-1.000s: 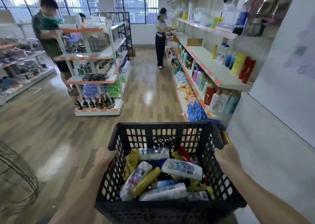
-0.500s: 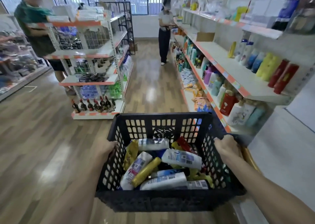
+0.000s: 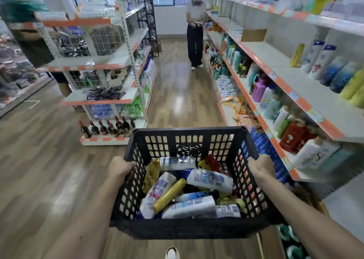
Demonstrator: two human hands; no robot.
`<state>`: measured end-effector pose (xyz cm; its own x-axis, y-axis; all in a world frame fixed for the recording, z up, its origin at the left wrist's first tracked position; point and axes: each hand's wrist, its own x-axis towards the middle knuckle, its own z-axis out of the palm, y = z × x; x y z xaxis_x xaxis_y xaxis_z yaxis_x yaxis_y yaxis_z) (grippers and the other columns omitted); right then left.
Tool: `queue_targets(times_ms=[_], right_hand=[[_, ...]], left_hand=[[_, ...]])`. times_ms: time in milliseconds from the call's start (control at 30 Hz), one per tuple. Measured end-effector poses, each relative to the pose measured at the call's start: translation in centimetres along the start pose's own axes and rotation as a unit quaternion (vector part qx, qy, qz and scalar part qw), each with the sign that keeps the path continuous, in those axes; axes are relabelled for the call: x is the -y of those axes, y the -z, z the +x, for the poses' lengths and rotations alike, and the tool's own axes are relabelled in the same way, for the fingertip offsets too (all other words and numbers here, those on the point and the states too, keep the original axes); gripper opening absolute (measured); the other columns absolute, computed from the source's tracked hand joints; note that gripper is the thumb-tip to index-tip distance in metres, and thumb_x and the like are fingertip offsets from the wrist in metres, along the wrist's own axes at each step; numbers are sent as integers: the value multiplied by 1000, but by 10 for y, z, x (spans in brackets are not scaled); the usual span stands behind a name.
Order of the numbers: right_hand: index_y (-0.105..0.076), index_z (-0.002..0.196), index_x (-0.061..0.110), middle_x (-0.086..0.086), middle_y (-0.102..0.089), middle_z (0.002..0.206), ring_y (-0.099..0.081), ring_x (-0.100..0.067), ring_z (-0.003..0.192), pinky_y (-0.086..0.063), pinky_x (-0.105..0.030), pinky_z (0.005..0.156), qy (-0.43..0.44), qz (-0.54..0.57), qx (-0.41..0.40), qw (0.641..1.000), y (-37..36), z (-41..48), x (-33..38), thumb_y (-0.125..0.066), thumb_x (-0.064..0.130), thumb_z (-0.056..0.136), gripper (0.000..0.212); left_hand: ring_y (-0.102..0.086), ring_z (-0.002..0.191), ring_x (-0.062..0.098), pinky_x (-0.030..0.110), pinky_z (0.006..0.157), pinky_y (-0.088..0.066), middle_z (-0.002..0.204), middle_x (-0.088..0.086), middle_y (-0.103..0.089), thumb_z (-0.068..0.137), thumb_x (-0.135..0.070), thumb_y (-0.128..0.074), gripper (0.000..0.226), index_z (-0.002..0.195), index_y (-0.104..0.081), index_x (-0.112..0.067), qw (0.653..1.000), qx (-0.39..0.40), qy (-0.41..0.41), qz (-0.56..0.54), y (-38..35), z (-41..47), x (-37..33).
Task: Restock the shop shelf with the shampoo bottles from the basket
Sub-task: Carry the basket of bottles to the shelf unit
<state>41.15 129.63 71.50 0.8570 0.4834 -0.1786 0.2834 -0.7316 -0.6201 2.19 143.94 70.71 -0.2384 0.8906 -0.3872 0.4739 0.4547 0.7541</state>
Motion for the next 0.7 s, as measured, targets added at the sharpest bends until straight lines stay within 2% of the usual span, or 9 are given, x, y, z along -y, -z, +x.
queue_targets(times_ms=[133, 233, 333, 400, 500, 600, 700], right_hand=[[-62, 87, 5, -12, -63, 79, -62, -33, 72, -49, -34, 62, -12, 1, -3, 1000, -34, 43, 51, -58, 24, 93, 21], [-63, 88, 6, -11, -62, 79, -58, -31, 71, -41, -31, 59, -36, -3, -11, 999, -58, 74, 84, -58, 23, 93, 18], [-64, 92, 5, -14, -65, 86, -60, -33, 76, -42, -32, 63, -47, -6, -18, 999, -78, 106, 112, -58, 23, 93, 20], [-65, 92, 3, -17, -67, 93, -63, -36, 84, -43, -34, 67, -53, -1, -21, 998, -89, 127, 134, -59, 25, 93, 23], [-66, 90, 2, -18, -69, 93, -65, -37, 85, -47, -35, 69, -61, 6, -31, 998, -107, 163, 164, -61, 27, 92, 25], [-64, 87, 1, -20, -68, 93, -66, -37, 84, -49, -35, 68, -63, 12, -39, 997, -131, 206, 194, -62, 24, 90, 24], [-57, 70, 5, -19, -67, 81, -66, -36, 76, -52, -36, 62, -72, 30, -40, 996, -155, 248, 227, -63, 22, 87, 25]], left_hand=[[-53, 39, 18, 21, 38, -44, 62, 15, -66, 81, -3, -69, 13, 72, -64, 5, 999, 29, 11, -39, -15, 56, -49], [-48, 31, 12, 13, 30, -37, 58, 12, -61, 83, -2, -67, 17, 68, -61, 3, 998, 41, 12, -47, -28, 109, -76], [-51, 39, 15, 18, 35, -41, 61, 11, -64, 82, -8, -70, 15, 75, -65, 4, 999, 44, 0, -22, -38, 154, -109], [-52, 42, 17, 19, 37, -42, 58, 10, -64, 82, -9, -70, 18, 69, -64, 1, 999, 51, -12, -12, -44, 182, -133], [-53, 40, 20, 33, 46, -49, 57, 13, -65, 81, -6, -71, 17, 69, -65, 4, 998, 65, -20, -11, -57, 229, -164], [-49, 28, 11, 20, 37, -41, 51, 8, -61, 84, -7, -69, 16, 72, -64, 3, 997, 75, -16, 3, -75, 276, -191], [-47, 25, 11, 19, 36, -39, 36, 2, -55, 83, -6, -68, 25, 61, -58, -2, 997, 81, -10, 0, -95, 322, -223]])
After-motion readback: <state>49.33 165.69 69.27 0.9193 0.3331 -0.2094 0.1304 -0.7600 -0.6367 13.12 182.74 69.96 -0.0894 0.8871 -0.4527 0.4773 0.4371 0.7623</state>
